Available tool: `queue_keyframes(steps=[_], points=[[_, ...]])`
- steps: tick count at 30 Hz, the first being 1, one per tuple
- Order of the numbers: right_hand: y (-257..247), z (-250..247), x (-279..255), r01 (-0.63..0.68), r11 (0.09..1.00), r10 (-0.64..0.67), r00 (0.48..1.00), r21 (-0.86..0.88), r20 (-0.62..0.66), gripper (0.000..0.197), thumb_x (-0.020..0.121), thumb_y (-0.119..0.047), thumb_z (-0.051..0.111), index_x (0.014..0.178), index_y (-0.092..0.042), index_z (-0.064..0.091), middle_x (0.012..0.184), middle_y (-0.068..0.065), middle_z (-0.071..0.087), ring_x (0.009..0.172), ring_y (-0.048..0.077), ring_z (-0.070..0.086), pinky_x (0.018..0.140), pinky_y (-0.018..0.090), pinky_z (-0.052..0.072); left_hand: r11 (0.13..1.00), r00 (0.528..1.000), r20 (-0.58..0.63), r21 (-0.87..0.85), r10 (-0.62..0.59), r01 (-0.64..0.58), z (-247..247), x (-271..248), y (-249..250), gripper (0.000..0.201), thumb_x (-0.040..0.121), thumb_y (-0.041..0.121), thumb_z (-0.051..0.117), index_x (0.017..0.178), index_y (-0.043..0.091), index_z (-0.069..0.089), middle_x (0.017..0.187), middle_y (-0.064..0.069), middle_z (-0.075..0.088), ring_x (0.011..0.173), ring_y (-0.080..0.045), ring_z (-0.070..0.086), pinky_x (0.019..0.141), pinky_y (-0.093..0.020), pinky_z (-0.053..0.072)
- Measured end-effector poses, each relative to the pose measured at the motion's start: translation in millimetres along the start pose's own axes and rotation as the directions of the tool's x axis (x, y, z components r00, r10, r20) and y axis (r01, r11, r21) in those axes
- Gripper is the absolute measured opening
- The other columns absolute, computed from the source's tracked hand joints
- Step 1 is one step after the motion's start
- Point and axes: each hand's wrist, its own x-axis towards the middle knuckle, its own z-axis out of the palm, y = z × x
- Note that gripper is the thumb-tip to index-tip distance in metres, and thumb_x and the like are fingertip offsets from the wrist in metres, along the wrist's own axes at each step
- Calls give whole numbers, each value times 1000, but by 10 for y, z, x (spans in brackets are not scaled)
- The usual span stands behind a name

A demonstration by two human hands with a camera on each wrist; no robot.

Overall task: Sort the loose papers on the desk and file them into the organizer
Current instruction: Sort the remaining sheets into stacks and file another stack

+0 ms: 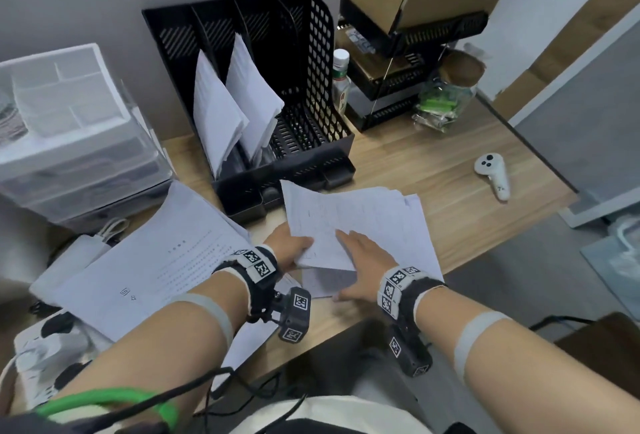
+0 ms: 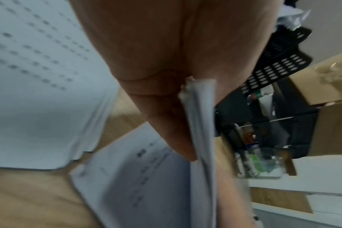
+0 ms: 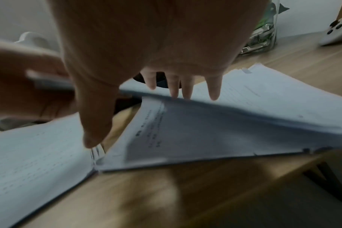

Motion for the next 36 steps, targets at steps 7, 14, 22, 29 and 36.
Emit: queue_keyframes(steps=[7,14,22,29,36], points=[[186,-458,-308,-76,898,298,830,434,-472,41,92,-6,49,125,-25,64,100,6,66,100,34,63,78,27,45,939,979,162,-340,122,-61,44,-137,661,58,90,57,59,127,12,55,103,-12,68,102,-31,71,90,-50,59],[357,-1123,-633,161,584,408,789,796,-460,14,82,-1,68,91,-12,67,86,6,68,76,18,64,66,25,46,929,926,77,-46,369,-366,-42,12,716,90,67,20,92,144,20,45,141,-5,59,131,-19,57,109,-40,46],[302,-984,-565,251,519,493,692,817,-527,19,83,-15,72,100,-7,71,93,6,72,82,17,69,78,25,52,771,767,-85,67,636,-633,211,-93,851,7,91,12,70,97,14,74,93,-3,76,88,-15,71,88,-37,58],[119,-705,-532,295,429,445,754,854,-484,32,83,-7,66,114,-14,63,98,-2,72,85,2,69,81,30,55,844,834,-130,72,536,-531,317,-24,549,9,86,24,74,88,31,69,104,-13,75,98,-28,70,94,-54,55],[228,-723,-521,265,377,491,755,887,-434,27,81,-7,71,83,-33,64,94,-3,66,85,14,62,73,19,51,877,877,-55,-21,478,-479,265,40,584,47,71,21,88,114,21,69,111,-2,76,106,-22,71,95,-44,57]])
